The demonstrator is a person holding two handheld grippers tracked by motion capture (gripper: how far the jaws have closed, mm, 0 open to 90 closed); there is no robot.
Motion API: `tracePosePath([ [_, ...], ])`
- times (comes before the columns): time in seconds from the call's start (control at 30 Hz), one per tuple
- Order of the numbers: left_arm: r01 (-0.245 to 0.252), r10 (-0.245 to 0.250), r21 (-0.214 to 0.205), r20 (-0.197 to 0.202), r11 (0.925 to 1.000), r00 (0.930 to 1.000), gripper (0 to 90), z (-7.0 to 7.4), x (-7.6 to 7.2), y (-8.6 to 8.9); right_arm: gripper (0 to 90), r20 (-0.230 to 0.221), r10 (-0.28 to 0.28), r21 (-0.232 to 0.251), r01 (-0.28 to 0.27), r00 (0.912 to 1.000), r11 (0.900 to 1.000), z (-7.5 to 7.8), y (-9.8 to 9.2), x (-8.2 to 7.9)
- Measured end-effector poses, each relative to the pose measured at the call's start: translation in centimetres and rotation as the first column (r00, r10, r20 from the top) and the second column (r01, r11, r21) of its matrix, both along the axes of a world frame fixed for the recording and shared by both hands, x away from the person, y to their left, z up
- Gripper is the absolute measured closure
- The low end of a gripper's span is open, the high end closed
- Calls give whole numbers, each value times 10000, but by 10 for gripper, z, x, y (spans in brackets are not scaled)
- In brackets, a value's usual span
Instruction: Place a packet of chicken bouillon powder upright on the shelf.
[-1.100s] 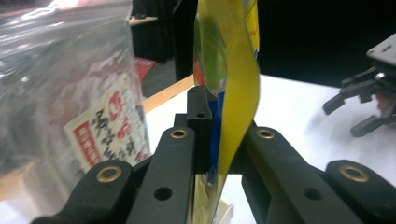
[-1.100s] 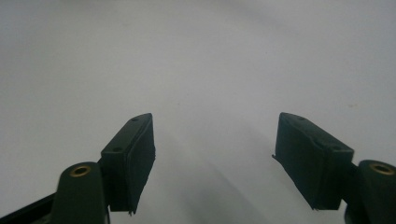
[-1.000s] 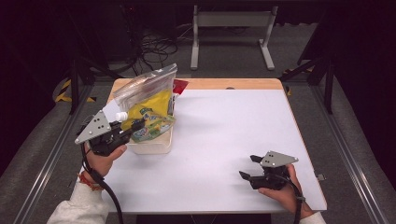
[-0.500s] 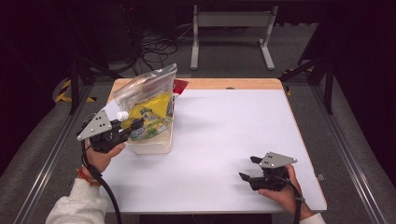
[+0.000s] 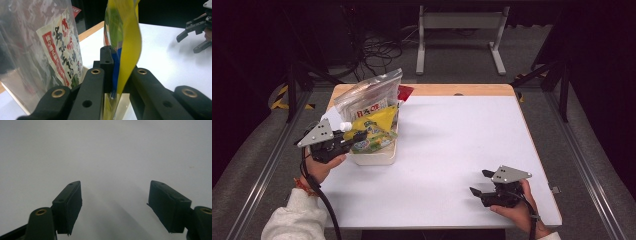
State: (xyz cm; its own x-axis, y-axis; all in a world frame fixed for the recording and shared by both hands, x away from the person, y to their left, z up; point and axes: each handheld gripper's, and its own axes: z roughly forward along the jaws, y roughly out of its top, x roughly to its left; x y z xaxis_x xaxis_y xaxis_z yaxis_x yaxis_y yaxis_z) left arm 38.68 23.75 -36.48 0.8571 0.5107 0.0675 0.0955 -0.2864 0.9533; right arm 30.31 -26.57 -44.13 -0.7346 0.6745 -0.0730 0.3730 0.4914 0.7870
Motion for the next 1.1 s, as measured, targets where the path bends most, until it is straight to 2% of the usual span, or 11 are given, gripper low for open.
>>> tracePosePath([
  [0.13, -4, 3, 176, 72, 9998, 10000, 850, 2, -1, 0, 271, 27, 29, -1, -29, 10000, 10000, 0, 1, -1],
  [0.33, 141, -140, 447, -42, 9989, 9999, 850, 2, -2, -3, 268, -43, 109, -93, -110, 9999, 9999, -1, 2, -1],
  [0.5, 264, -259, 355, -135, 9990, 9996, 851, 4, -2, -1, 268, -51, 130, -133, -130, 9999, 9998, -1, 2, -1],
  [0.6, 134, -127, 363, -199, 9992, 9997, 850, 6, -2, 3, 266, -129, 94, -120, -96, 9999, 9999, -2, 2, 0],
  [0.67, 247, -237, 516, -202, 9984, 9995, 850, 9, -3, 6, 265, -182, 138, -129, -140, 9997, 9998, -2, 2, 0],
  [0.8, 509, -466, 874, -504, 9949, 9976, 851, 8, -2, 7, 260, -244, 172, -193, -176, 9996, 9997, -3, 2, 0],
  [0.87, 498, -422, 1360, -580, 9895, 9974, 851, 6, -1, 1, 259, -249, 149, -191, -154, 9996, 9997, -3, 2, 0],
  [0.97, 547, -452, 1537, -648, 9866, 9969, 852, 4, 0, -3, 259, -254, 185, -153, -189, 9995, 9997, -3, 3, 0],
  [1.1, 414, -315, 1510, -672, 9877, 9972, 852, 1, 1, -3, 257, -225, 202, -169, -206, 9995, 9996, -2, 3, 0],
])
